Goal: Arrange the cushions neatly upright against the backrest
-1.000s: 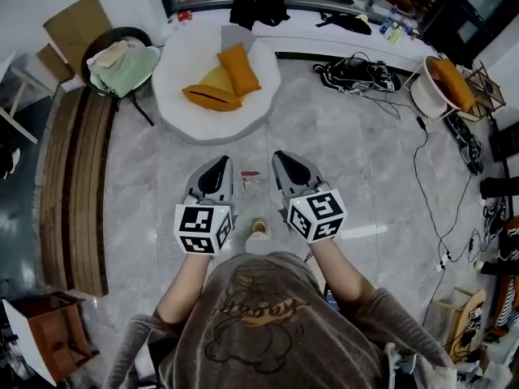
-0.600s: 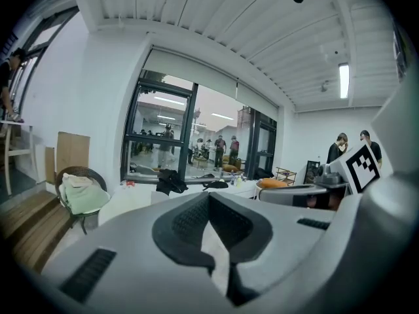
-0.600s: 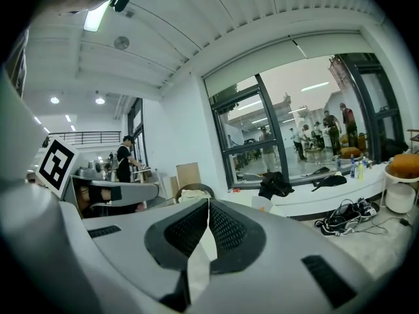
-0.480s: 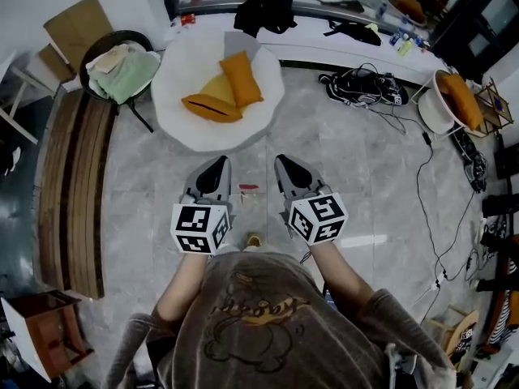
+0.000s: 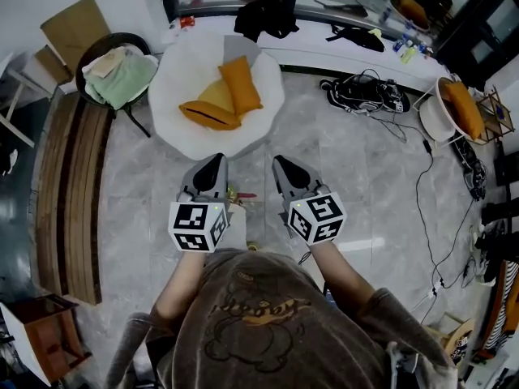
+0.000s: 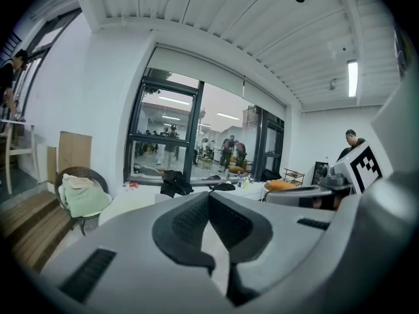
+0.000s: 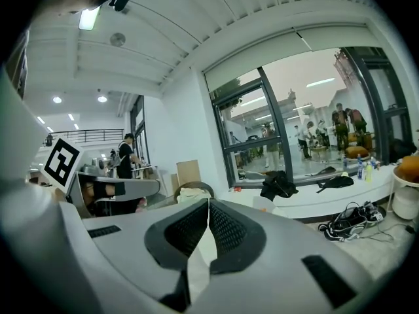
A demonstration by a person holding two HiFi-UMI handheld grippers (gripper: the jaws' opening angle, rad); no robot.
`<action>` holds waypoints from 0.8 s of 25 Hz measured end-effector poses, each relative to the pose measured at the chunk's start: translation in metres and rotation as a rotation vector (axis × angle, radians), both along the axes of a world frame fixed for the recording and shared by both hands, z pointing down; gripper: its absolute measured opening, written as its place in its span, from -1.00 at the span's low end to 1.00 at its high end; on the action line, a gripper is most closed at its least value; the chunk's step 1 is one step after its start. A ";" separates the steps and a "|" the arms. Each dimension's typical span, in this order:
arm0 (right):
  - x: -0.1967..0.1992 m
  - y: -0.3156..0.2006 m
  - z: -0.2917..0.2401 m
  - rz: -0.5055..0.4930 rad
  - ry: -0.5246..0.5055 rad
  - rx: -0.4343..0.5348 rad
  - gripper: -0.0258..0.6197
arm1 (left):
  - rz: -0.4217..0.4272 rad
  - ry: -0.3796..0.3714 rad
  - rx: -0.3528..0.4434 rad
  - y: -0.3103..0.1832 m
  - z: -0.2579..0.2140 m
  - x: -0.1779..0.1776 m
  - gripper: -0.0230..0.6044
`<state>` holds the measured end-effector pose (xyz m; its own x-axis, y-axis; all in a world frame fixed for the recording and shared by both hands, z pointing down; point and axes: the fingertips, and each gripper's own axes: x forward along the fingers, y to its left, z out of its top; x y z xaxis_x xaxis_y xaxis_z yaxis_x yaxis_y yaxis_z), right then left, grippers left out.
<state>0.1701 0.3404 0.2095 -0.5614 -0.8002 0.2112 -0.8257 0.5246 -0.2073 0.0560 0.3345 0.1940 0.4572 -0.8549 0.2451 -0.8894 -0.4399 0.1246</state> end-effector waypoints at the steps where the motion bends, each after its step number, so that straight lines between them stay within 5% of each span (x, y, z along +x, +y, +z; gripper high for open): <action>1: 0.000 -0.007 0.002 0.001 0.002 -0.001 -0.85 | 0.005 0.004 0.002 -0.008 0.001 0.001 -0.91; 20: -0.039 -0.177 0.020 0.005 0.020 -0.051 -0.85 | 0.030 0.058 -0.054 -0.188 0.019 -0.028 -0.91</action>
<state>0.1309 0.1637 0.2294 -0.5528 -0.7908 0.2629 -0.8324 0.5096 -0.2177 0.0284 0.1467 0.2125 0.4971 -0.8268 0.2632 -0.8665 -0.4575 0.1995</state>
